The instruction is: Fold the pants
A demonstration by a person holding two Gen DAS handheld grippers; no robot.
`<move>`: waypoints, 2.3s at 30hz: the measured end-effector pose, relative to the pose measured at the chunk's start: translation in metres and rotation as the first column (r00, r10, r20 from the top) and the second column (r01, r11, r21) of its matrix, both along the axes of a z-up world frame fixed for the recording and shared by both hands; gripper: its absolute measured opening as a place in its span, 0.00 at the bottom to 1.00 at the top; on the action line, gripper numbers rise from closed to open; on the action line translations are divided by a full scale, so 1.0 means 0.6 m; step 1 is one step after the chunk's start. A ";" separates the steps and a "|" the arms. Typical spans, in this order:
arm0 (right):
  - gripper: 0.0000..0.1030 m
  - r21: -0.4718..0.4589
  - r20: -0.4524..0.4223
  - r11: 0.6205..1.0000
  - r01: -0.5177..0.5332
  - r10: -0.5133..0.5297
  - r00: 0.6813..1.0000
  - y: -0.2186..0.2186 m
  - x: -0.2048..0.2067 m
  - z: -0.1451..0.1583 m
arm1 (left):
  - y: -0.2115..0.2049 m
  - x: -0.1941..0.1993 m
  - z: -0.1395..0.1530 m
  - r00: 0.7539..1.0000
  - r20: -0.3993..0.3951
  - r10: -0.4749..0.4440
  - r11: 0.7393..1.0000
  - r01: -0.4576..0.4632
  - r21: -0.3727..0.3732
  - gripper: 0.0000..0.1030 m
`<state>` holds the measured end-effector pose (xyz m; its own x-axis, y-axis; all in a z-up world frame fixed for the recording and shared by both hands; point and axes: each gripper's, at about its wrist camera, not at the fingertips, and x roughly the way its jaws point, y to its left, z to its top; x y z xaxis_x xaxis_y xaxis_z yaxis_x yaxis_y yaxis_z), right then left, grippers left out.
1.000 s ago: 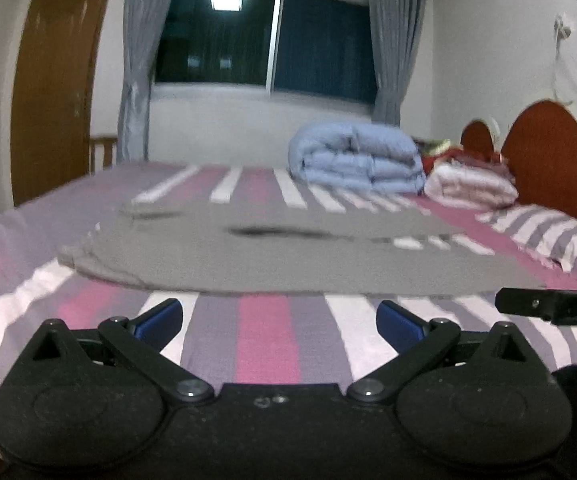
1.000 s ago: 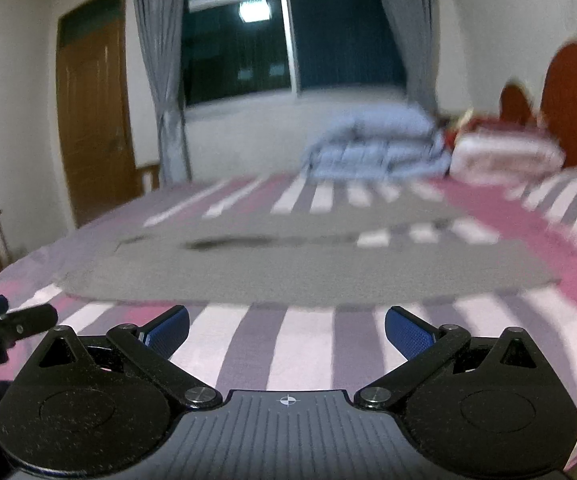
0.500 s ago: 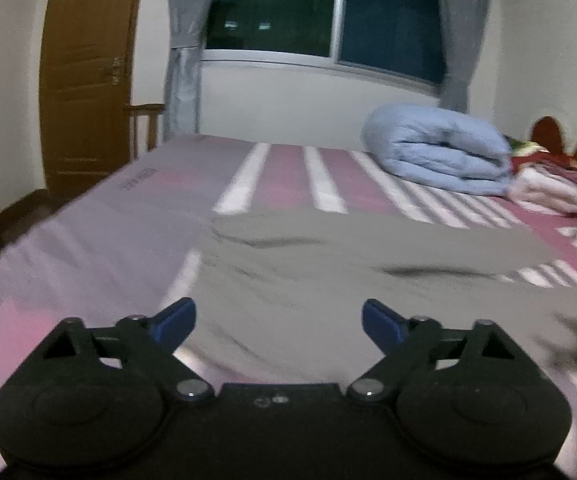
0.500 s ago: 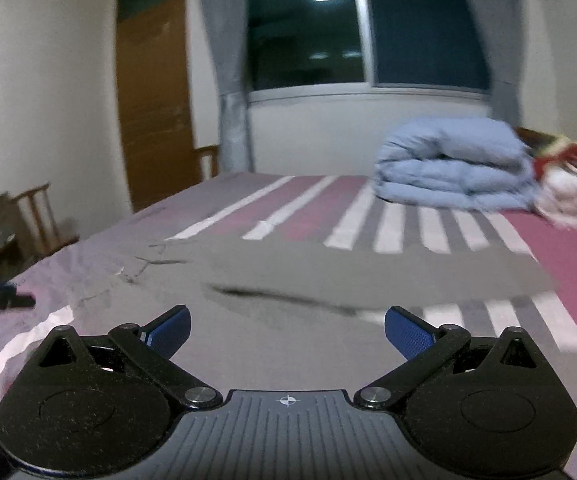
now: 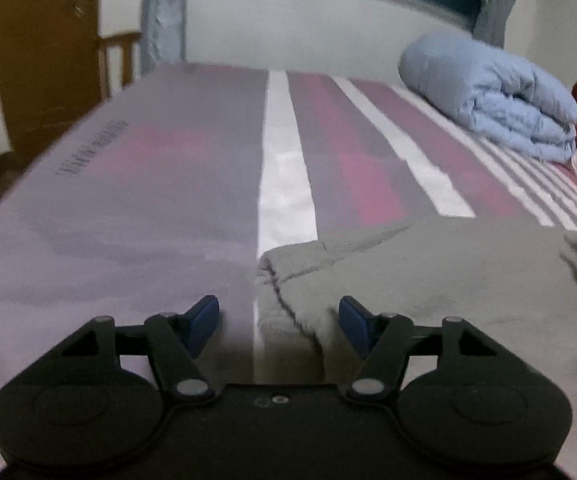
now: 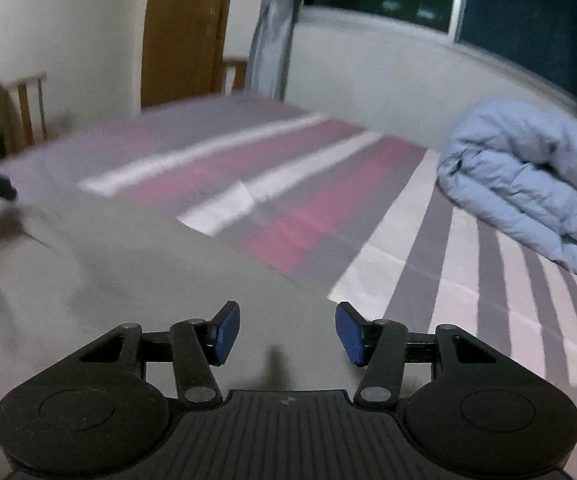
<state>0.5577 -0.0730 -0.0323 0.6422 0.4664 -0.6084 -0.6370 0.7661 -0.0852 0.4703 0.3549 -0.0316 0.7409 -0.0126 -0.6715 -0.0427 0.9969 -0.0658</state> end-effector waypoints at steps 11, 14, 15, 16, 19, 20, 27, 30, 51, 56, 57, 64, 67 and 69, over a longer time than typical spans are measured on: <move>0.52 0.022 -0.185 0.992 -0.126 0.128 0.974 -0.044 0.142 -0.072 | 0.020 0.094 -0.048 0.994 -0.038 -0.102 0.992 0.099 -0.076 0.54; 0.52 -0.007 -0.207 0.984 -0.176 0.171 0.963 -0.051 0.152 -0.076 | 0.018 0.108 -0.053 0.991 -0.055 -0.122 0.990 0.118 -0.075 0.54; 0.52 -0.001 -0.222 0.984 -0.178 0.174 0.959 -0.052 0.156 -0.079 | 0.016 0.112 -0.057 0.991 -0.055 -0.122 0.990 0.118 -0.075 0.54; 0.52 0.000 -0.237 0.983 -0.181 0.176 0.956 -0.049 0.158 -0.083 | 0.013 0.115 -0.062 0.991 -0.051 -0.122 0.990 0.118 -0.073 0.54; 0.22 0.015 -0.247 0.981 -0.196 0.193 0.950 -0.043 0.147 -0.083 | 0.004 0.121 -0.072 0.990 -0.038 -0.134 0.990 0.133 -0.036 0.46; 0.13 0.010 -0.238 0.982 -0.190 0.187 0.953 -0.042 0.144 -0.079 | 0.008 0.120 -0.070 0.991 -0.032 -0.132 0.990 0.130 -0.050 0.34; 0.07 0.017 -0.119 0.982 -0.186 0.186 0.975 -0.058 0.055 0.017 | 0.008 0.052 0.004 0.974 0.158 -0.160 0.982 0.173 -0.073 0.15; 0.07 0.013 -0.073 0.981 -0.194 0.194 0.978 -0.070 -0.011 0.061 | 0.016 -0.009 0.045 0.947 0.262 -0.184 0.972 0.215 -0.097 0.15; 0.12 0.208 -0.062 0.970 0.125 -0.114 0.991 -0.164 -0.526 -0.049 | -0.028 -0.412 0.001 0.972 0.145 0.186 0.953 -0.143 -0.266 0.25; 0.62 0.437 -0.190 0.832 0.342 -0.286 0.939 -0.206 -0.527 -0.048 | -0.040 -0.422 0.016 0.959 0.108 0.261 0.884 -0.193 -0.426 0.26; 0.62 0.456 -0.212 0.811 0.368 -0.302 0.929 -0.207 -0.517 -0.047 | -0.043 -0.413 0.017 0.958 0.104 0.266 0.871 -0.192 -0.452 0.26; 0.61 0.501 -0.372 0.705 0.502 -0.349 0.860 -0.202 -0.457 -0.060 | -0.045 -0.384 -0.018 0.959 0.050 0.277 0.855 -0.223 -0.469 0.26; 0.61 0.512 -0.461 0.646 0.566 -0.349 0.815 -0.217 -0.423 -0.078 | -0.035 -0.381 -0.024 0.956 0.054 0.289 0.827 -0.221 -0.516 0.26; 0.61 0.515 -0.507 0.613 0.599 -0.346 0.790 -0.219 -0.403 -0.087 | -0.028 -0.374 -0.026 0.955 0.045 0.293 0.812 -0.224 -0.539 0.26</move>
